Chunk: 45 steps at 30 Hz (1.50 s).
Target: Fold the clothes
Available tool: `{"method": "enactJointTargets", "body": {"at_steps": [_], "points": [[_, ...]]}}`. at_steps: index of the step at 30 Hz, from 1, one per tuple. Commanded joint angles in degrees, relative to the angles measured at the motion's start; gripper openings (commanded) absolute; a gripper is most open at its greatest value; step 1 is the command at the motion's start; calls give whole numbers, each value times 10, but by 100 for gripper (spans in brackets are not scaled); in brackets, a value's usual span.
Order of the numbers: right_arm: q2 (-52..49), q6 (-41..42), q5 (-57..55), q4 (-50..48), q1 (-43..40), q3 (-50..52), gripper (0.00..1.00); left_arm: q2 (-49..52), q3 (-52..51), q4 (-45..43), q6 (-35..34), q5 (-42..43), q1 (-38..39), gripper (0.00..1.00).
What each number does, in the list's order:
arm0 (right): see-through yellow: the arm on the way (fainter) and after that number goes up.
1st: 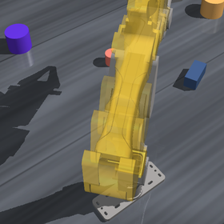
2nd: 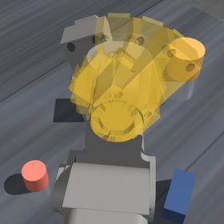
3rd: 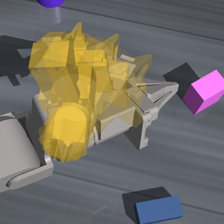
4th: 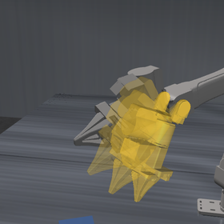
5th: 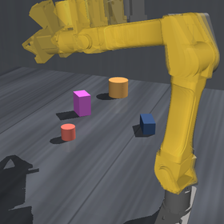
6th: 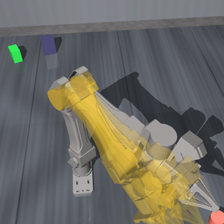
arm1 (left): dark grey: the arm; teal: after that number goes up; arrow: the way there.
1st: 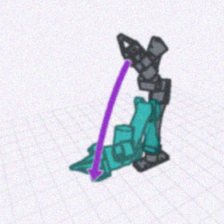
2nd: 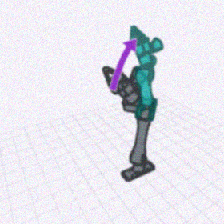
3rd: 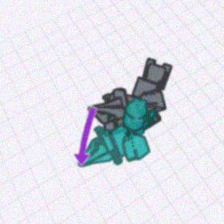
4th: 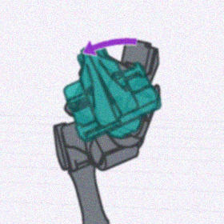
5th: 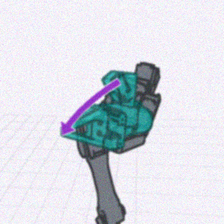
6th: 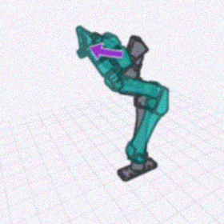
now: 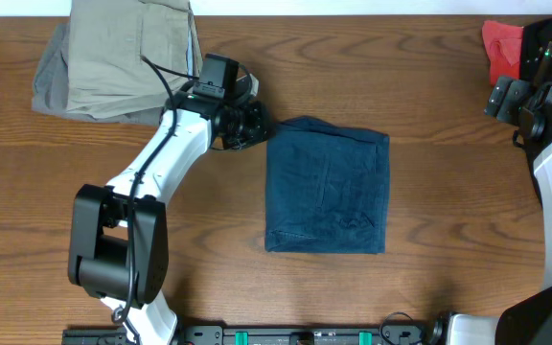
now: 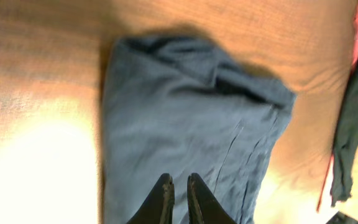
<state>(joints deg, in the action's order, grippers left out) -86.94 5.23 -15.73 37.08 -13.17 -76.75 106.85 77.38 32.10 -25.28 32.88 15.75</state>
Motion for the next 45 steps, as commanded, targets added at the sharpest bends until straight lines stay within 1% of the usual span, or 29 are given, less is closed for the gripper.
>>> {"method": "enactJointTargets", "body": {"at_steps": [1, 2, 4, 8, 11, 16, 21, 26, 33, 41, 45], "points": [[-2, 5, -7, 0, -3, -1, 99, 4, 3, 42, 27, -30, 0, 9], [-2, 5, -7, 0, -3, -1, 99, 4, 3, 58, 26, -42, 0, 6], [-2, 5, -7, 0, -3, -1, 99, 4, 3, 92, 25, -61, 0, 6], [-2, 5, -7, 0, -3, -1, 99, -2, 5, 128, 41, -98, -4, 6], [-2, 5, -7, 0, -3, -1, 99, -14, 13, 173, 41, -86, -15, 6], [-2, 5, -7, 0, -3, -1, 99, -24, 8, 233, 79, -70, -2, 6], [-2, 5, -7, 0, -3, -1, 99, -22, -28, 227, 89, -70, 52, 6], [-2, 5, -7, 0, -3, -1, 99, -21, -76, 162, 80, -70, 105, 6], [-2, 5, -7, 0, -3, -1, 99, -16, -141, 122, 72, -63, 136, 6], [-2, 5, -7, 0, -3, -1, 99, -18, -152, 125, 72, -64, 159, 6], [-2, 5, -7, 0, -3, -1, 99, -31, -127, 181, 73, -75, 154, 6]]}}
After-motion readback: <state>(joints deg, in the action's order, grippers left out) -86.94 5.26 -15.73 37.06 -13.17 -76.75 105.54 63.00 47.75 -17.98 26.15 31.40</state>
